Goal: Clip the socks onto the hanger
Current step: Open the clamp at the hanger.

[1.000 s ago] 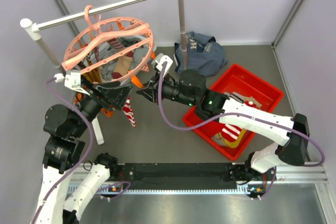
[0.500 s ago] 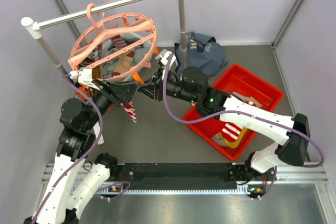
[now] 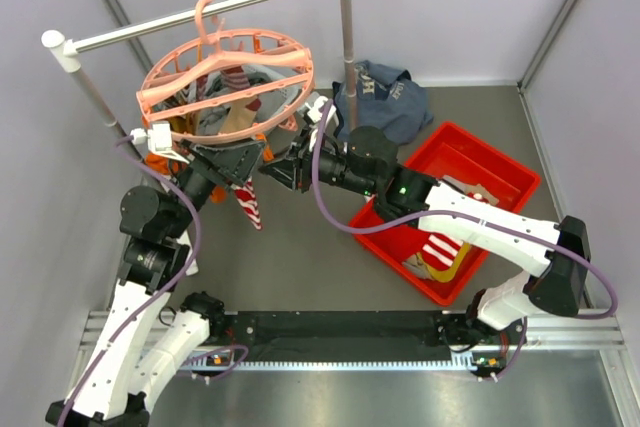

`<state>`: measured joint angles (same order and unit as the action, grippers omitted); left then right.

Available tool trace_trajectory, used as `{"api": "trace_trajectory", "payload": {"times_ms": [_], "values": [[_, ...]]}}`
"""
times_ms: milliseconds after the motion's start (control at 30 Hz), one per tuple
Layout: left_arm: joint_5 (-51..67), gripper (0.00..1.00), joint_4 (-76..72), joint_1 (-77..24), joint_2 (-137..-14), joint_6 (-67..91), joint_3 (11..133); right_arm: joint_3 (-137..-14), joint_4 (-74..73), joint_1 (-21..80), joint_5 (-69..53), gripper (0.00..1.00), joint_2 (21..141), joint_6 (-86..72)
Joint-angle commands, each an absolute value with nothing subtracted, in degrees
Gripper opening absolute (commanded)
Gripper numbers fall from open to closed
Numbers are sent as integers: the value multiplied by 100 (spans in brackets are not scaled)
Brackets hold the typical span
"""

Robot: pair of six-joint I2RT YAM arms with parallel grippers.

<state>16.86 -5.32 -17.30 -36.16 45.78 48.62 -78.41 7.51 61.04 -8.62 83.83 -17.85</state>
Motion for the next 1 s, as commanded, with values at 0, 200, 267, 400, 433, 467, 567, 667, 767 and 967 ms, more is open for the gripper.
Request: {"api": "trace_trajectory", "payload": {"times_ms": [0,200,267,400,433,467,567,667,767,967], "values": [[1687,59,-1222,-1705,-3797,4676,4834,-7901,993,6117,-1125,0,8429,-1881],[1828,62,-1161,-1705,-3771,4693,4764,-7893,993,6117,-1081,0,8446,-1881],[1846,68,-1143,-1705,-3674,4737,4694,-7893,1002,6117,-1055,0,8446,-1881],[1784,69,-1177,-1705,-3419,4904,4404,-7893,1002,6117,-1028,0,8446,-1881],[1775,69,-1273,-1705,-3315,4974,4351,-7893,1002,6108,-1028,0,8446,-1881],[1767,70,-1318,-1705,-3279,5009,4298,-7893,1002,6108,-1028,0,8455,-1881],[1775,72,-1327,-1705,-3261,5045,4245,-7901,1011,6117,-1020,0,8464,-1872],[1880,76,-1414,-1705,-3357,5124,4263,-7928,1020,6108,-1037,0,8490,-1881],[1969,79,-1590,-1714,-3410,5553,4193,-7910,1046,6117,-1020,0,8499,-1890],[1539,77,-1617,-1705,-3349,5757,4096,-7954,1081,6117,-1063,0,8587,-1907]]}}
